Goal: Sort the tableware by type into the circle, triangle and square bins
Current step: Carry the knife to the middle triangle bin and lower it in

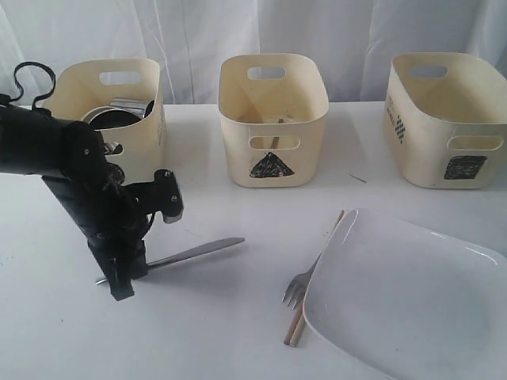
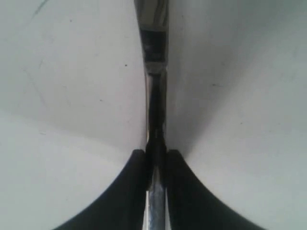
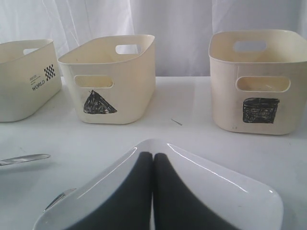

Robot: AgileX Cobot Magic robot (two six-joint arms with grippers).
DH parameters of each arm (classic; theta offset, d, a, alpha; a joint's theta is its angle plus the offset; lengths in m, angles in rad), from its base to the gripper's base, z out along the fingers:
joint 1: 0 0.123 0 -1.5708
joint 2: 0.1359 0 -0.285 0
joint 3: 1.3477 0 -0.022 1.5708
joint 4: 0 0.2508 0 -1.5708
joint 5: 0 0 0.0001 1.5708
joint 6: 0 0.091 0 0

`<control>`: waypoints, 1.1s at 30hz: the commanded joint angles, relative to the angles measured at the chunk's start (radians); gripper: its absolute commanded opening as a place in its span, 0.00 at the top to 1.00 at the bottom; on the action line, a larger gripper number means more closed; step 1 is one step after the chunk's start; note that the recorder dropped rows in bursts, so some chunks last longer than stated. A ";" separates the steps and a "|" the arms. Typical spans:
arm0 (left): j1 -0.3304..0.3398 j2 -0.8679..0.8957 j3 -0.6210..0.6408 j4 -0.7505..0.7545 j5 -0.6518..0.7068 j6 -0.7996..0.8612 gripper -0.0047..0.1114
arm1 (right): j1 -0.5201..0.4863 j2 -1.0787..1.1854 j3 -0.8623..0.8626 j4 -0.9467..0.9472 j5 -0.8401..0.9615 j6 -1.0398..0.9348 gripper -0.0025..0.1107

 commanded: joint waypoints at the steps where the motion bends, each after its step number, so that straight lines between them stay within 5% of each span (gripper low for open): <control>1: -0.003 -0.040 0.005 -0.071 0.013 0.029 0.96 | -0.002 -0.005 0.004 -0.006 -0.004 -0.001 0.98; 21: -0.007 -0.190 -0.070 -0.299 -0.006 0.042 0.96 | -0.002 -0.005 0.004 -0.006 -0.004 -0.001 0.98; 33: -0.119 -0.190 -0.200 -0.326 -0.082 0.000 0.96 | -0.002 -0.005 0.004 -0.006 -0.004 -0.001 0.98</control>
